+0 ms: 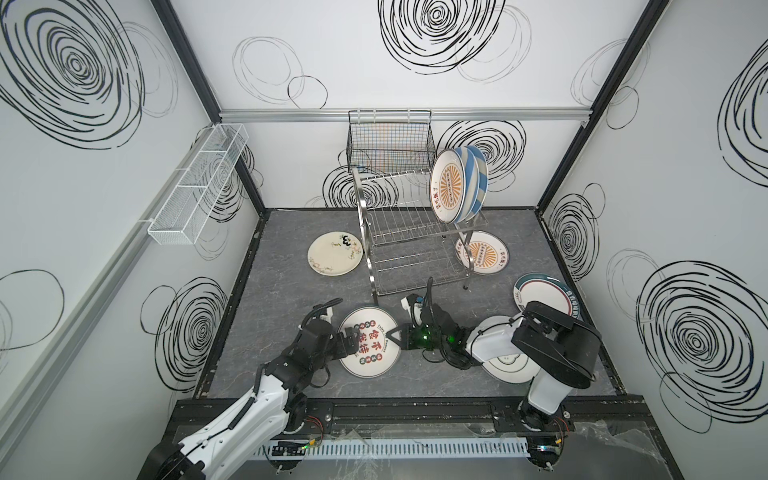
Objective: Load the plates into the dish rack
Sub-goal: 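Lift the plate upright with the right gripper while the left gripper withdraws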
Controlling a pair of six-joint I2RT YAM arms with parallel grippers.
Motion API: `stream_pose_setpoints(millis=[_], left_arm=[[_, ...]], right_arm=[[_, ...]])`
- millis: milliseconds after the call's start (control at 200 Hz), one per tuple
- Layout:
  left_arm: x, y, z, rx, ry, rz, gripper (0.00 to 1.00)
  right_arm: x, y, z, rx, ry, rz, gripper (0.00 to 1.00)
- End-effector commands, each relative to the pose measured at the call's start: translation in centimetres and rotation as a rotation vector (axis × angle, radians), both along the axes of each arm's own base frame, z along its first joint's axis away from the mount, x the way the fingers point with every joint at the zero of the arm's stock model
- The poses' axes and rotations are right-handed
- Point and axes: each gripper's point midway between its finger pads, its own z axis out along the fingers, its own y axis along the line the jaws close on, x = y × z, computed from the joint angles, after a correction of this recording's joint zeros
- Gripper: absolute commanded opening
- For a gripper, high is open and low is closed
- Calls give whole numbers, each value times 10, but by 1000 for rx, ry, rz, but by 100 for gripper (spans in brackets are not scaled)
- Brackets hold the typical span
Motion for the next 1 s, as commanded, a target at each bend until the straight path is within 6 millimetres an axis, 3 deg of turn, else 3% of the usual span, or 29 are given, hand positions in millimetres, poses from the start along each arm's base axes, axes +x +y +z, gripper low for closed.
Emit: stream_pose_setpoints(millis=[0,155,375,470,665,890,995], left_arm=[[4,3,5,20,-33,2,96],[6,1,14,26,-74,-15,96],[8,3,15,38,-94,-7,96],[8,1,15,33,-91,-19,96],[7,1,14,32,-87,-22,96],[7,0,15,26,-94,-28,96],[7,-1,15,24,-95,-31,96]], right_arm=[[3,-13,14,-28,-65,-36,0],[4,-38,30,-93,-127,-86,0],[0,-71,71,-148,-234,-122,0],[-1,-83,101,-163,-314,-114,0],[-2,-111,188,-136,-471,-171,0],[1,-125,241,-186,-562,-163,0],[9,-130,279,-170,-628,-193,0]])
